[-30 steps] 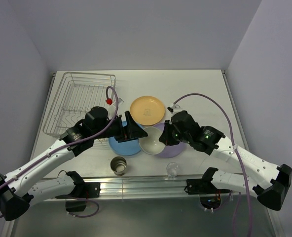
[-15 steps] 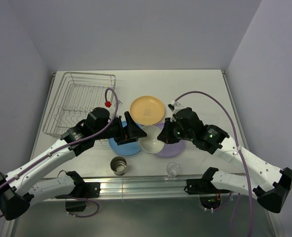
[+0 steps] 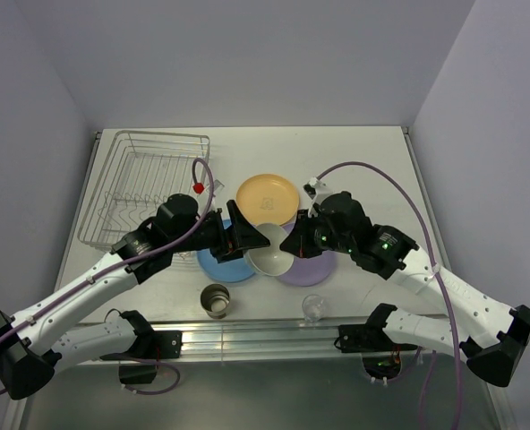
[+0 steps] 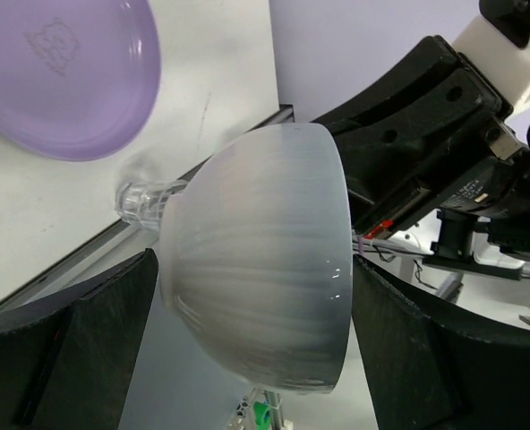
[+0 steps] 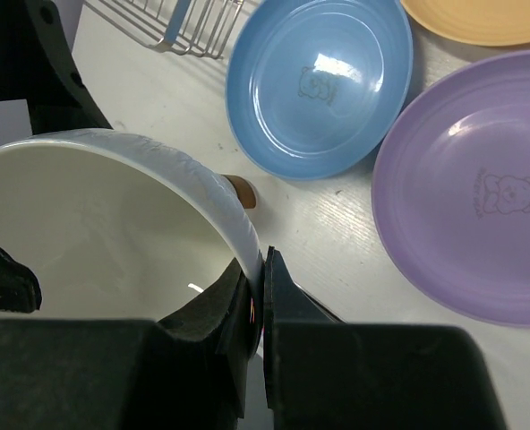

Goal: Load the mixed dishes into the dish rack

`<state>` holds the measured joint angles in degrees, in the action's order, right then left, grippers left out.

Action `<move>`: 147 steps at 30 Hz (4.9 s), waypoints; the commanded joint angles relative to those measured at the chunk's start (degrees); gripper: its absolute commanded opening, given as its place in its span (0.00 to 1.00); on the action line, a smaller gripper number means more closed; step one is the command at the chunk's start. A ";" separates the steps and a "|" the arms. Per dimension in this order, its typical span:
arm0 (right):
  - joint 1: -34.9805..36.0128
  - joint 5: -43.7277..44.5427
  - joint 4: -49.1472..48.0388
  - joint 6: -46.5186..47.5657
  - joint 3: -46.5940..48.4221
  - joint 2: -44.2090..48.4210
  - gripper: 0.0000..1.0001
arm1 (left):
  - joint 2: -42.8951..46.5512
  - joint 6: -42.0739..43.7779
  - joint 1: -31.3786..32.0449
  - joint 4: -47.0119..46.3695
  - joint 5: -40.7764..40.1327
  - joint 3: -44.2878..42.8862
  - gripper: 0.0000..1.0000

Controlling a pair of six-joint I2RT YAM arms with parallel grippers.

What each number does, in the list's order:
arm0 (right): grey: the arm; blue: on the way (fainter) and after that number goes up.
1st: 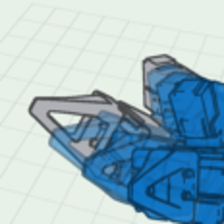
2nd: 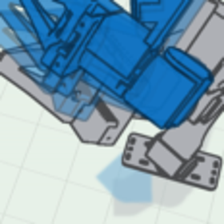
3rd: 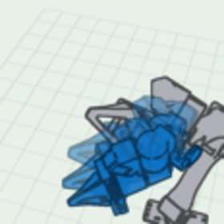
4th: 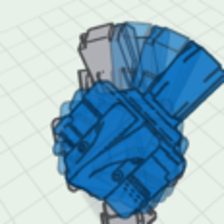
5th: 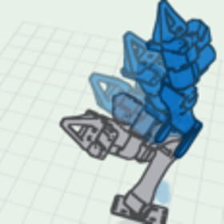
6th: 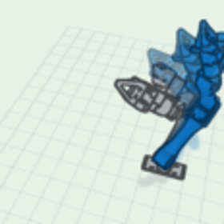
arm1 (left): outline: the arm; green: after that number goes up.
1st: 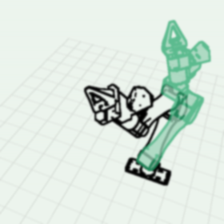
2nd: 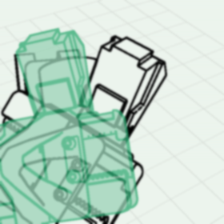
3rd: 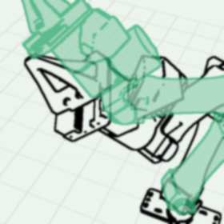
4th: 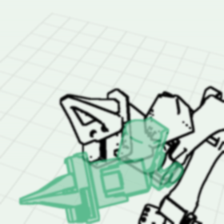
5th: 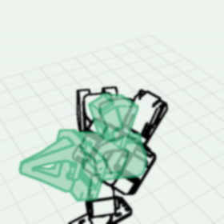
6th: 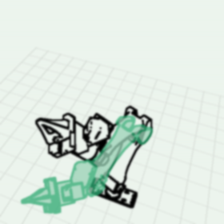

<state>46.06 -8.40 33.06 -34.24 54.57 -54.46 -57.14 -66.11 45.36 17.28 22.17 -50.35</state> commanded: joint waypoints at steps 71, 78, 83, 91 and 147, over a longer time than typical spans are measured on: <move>-4.22 4.89 -1.42 1.72 10.21 -1.36 0.87 | 2.66 11.87 -1.85 20.06 -24.61 -13.36 0.00; -6.77 4.62 -0.89 3.04 7.67 0.93 0.87 | -1.65 17.93 -9.14 26.74 -31.66 -19.96 0.00; -7.83 4.10 -0.98 5.32 6.96 -0.21 0.87 | -4.20 21.36 -14.85 28.07 -35.00 -24.18 0.00; -8.36 0.23 -4.67 8.66 6.25 -4.69 0.87 | -15.35 25.94 -23.47 27.28 -41.76 -32.16 0.00; -10.12 -15.94 27.06 9.81 27.09 -15.51 0.84 | -61.59 37.36 -38.08 36.95 -44.94 -68.20 0.69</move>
<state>36.34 -23.70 60.05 -25.58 82.13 -72.77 -120.49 -31.51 4.58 56.38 -21.76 -116.84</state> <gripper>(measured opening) 0.844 0.697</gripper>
